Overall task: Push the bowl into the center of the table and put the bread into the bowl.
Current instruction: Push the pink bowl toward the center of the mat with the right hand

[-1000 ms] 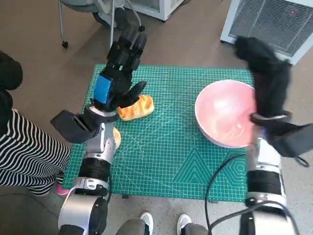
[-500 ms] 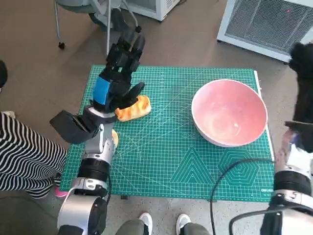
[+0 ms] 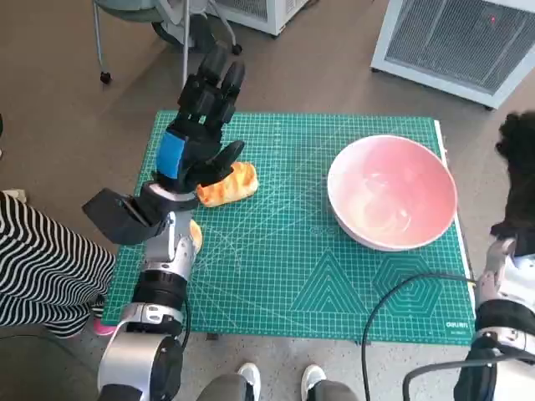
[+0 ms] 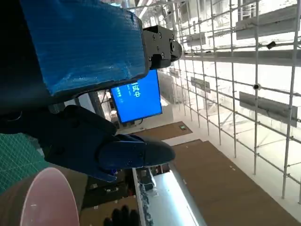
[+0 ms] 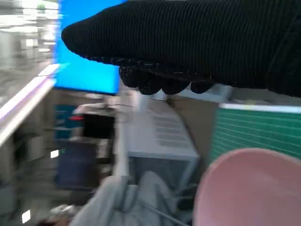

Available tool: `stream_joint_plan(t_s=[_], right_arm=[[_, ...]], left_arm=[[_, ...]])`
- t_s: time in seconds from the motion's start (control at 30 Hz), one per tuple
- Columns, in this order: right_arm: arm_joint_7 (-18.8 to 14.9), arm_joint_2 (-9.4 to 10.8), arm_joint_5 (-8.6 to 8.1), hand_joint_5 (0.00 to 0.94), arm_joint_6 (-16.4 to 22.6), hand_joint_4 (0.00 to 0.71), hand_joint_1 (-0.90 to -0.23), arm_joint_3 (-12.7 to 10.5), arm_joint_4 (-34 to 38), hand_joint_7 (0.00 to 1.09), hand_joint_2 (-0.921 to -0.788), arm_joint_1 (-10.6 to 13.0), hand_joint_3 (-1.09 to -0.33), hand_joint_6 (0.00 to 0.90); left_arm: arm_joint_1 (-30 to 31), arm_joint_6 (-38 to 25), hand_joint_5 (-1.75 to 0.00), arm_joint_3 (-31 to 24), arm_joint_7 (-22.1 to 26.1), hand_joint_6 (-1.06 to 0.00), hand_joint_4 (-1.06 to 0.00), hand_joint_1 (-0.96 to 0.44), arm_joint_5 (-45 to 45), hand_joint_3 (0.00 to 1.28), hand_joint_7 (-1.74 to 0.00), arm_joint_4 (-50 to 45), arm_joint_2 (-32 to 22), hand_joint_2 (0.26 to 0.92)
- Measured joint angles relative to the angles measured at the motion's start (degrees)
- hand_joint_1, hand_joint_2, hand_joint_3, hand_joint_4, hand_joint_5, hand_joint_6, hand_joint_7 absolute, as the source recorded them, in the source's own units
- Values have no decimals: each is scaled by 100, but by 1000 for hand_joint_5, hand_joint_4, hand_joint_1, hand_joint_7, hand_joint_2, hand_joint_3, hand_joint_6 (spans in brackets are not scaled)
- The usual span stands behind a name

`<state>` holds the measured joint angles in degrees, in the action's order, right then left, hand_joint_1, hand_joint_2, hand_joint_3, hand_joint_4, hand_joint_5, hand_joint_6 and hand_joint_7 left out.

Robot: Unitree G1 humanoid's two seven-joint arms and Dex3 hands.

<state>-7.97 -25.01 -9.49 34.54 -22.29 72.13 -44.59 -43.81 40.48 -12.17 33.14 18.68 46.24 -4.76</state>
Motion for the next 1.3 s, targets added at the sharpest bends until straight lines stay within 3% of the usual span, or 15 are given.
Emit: stream_joint_plan(t_s=[0.27,0.47,0.87,1.07,1.3], right_arm=[[76,95,4,11,-411,39,-643,-72,119,272,-921,0,-841,5],[92,277,12,12,-583,47,-622,-123,172,267,-921,0,-853,10],[54,701,21,8,-887,50,-645,-167,250,261,-921,-63,-852,28],[-40,872,22,14,-957,74,-689,-172,254,263,-921,-192,-794,66],[-179,1086,30,15,-993,88,-693,-161,254,252,-921,-286,-781,69]], left_arm=[[0,-21,-17,-17,82,1,-25,-642,41,323,-179,-1,-11,921],[0,-45,-16,-44,192,0,-28,-644,136,320,-181,-1,-54,921],[4,-59,-16,-95,246,-1,-39,-653,158,313,-187,-3,-172,921],[19,-90,-17,-105,240,-20,-47,-657,157,309,-204,-11,-191,921],[46,-106,-17,-105,202,-25,-54,-659,154,301,-212,-20,-195,921]])
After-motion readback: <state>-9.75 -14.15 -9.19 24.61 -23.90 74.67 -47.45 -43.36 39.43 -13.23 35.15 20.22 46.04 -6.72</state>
